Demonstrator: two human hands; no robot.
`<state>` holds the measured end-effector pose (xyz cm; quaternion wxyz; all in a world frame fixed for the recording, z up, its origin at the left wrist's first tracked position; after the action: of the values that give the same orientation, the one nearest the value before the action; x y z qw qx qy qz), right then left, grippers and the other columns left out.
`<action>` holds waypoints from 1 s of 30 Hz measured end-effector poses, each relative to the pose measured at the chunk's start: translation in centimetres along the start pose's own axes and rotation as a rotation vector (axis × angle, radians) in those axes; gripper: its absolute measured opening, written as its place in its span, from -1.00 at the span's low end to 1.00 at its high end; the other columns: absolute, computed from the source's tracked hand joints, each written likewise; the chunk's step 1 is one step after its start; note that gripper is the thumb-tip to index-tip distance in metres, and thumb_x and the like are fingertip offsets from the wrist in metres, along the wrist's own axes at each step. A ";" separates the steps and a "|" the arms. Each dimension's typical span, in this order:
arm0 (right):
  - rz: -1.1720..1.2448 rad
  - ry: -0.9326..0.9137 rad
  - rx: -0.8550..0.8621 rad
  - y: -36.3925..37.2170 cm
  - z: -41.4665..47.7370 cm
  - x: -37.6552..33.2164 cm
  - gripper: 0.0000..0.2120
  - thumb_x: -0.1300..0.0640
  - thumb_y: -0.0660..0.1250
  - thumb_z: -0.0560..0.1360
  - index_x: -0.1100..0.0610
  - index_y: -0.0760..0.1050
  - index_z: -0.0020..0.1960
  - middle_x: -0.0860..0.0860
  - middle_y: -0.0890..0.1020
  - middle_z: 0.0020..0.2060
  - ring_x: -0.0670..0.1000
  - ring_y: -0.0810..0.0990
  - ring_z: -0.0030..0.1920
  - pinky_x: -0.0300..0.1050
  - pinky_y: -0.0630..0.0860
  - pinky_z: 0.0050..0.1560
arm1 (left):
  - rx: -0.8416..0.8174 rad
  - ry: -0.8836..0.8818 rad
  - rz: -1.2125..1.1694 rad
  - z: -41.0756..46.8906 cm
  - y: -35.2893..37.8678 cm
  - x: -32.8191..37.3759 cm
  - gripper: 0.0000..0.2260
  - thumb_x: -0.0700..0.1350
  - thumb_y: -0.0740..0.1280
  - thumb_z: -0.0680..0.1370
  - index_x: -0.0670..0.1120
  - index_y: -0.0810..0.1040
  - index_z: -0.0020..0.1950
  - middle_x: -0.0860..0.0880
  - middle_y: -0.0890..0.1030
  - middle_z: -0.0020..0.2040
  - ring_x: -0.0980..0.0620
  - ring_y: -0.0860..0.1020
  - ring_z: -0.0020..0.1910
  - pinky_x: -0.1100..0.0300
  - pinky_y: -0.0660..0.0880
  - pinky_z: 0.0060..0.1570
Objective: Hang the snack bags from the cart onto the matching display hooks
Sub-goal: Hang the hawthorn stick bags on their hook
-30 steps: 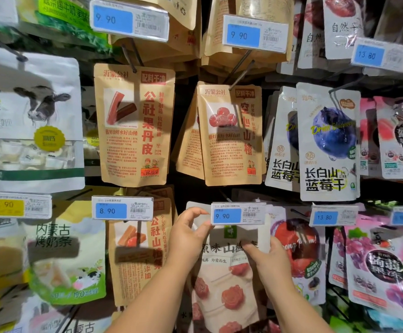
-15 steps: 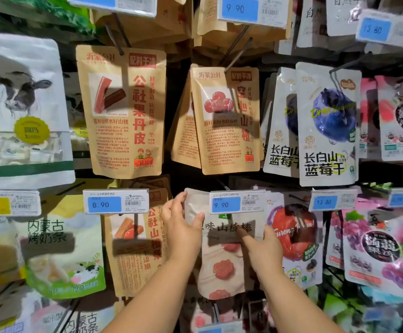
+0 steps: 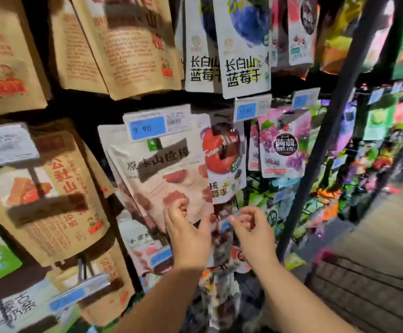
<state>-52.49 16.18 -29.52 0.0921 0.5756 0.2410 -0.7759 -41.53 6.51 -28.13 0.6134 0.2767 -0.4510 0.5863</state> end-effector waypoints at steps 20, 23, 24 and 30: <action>-0.479 0.713 0.119 -36.1 -16.7 27.7 -0.86 0.02 0.37 0.53 0.04 0.46 -0.11 -0.02 0.56 -0.23 -0.02 0.53 -0.22 -0.14 0.34 -0.27 | -1.351 -0.125 0.333 -37.3 24.9 -0.2 -0.50 0.04 0.31 0.56 -0.04 0.24 0.44 -0.03 0.42 0.28 -0.04 0.44 0.22 0.08 0.41 0.19; -0.497 0.883 -0.003 -40.4 -19.2 32.0 -0.83 -0.04 0.35 0.53 0.03 0.43 -0.08 -0.01 0.56 -0.14 -0.05 0.52 -0.22 -0.17 0.39 -0.27 | -1.445 -0.235 0.399 -41.4 27.2 -0.4 -0.55 0.05 0.32 0.56 -0.02 0.28 0.39 -0.05 0.46 0.25 -0.04 0.46 0.17 0.07 0.45 0.16; -0.502 0.941 -0.052 -41.5 -20.0 33.5 -0.81 -0.05 0.36 0.52 0.04 0.42 -0.07 0.01 0.56 -0.10 0.00 0.53 -0.16 -0.14 0.41 -0.22 | -1.494 -0.262 0.430 -42.7 27.7 -0.6 -0.57 0.05 0.32 0.57 -0.02 0.29 0.38 -0.07 0.47 0.26 -0.06 0.48 0.17 0.07 0.46 0.16; -0.557 1.244 -0.220 -45.6 -24.7 39.4 -0.55 -0.03 0.36 0.53 0.19 0.39 0.30 0.14 0.53 0.23 0.14 0.50 0.23 -0.13 0.43 0.11 | -1.845 -0.199 0.720 -47.1 29.1 -2.6 -0.56 0.10 0.26 0.59 0.01 0.29 0.42 -0.07 0.45 0.33 -0.10 0.47 0.23 0.04 0.45 0.21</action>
<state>-63.30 72.93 -59.72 -0.2083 0.8178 0.4651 -0.2672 -58.64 50.84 -56.68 0.3333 -0.4139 -0.8369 0.1313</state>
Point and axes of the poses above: each hand's wrist, its own z-axis towards the middle knuckle, its own y-axis out of the palm, x = y × z, the point moved 2 cm from there along z, towards the middle knuckle
